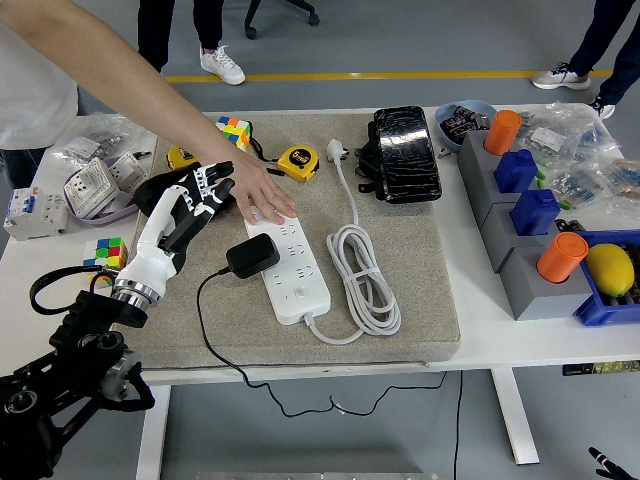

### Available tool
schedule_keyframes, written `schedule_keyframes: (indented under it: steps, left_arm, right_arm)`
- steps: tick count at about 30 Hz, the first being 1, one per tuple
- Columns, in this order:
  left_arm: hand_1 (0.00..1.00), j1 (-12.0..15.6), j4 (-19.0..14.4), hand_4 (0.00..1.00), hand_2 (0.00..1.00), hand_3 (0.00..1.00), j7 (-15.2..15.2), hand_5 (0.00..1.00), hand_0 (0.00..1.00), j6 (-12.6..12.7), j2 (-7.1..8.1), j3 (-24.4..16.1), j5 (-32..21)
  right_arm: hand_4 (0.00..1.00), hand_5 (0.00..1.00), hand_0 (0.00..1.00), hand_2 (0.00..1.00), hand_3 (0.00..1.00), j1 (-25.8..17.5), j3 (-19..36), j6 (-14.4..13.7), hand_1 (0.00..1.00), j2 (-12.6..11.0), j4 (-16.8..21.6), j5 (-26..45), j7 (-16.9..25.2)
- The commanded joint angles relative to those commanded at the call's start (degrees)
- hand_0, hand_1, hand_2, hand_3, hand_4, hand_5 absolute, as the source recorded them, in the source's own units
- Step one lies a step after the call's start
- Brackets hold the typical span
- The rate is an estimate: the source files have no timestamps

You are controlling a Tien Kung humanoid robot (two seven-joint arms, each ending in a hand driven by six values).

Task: Put the plug near the board,insert it into the board,press the button,pull the plug out

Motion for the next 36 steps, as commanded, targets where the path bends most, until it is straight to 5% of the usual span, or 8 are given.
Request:
schedule_keyframes:
  steps: [36]
  left_arm:
    - [0.846, 0.43, -0.91, 0.987, 0.877, 0.84, 0.61, 0.704, 0.85, -0.4, -0.17, -1.09, -0.19]
  right_arm:
    - [0.96, 0.53, 0.57, 0.618, 0.549, -0.17, 0.78, -0.05, 0.639, 0.29, -0.04, -0.26, -0.05]
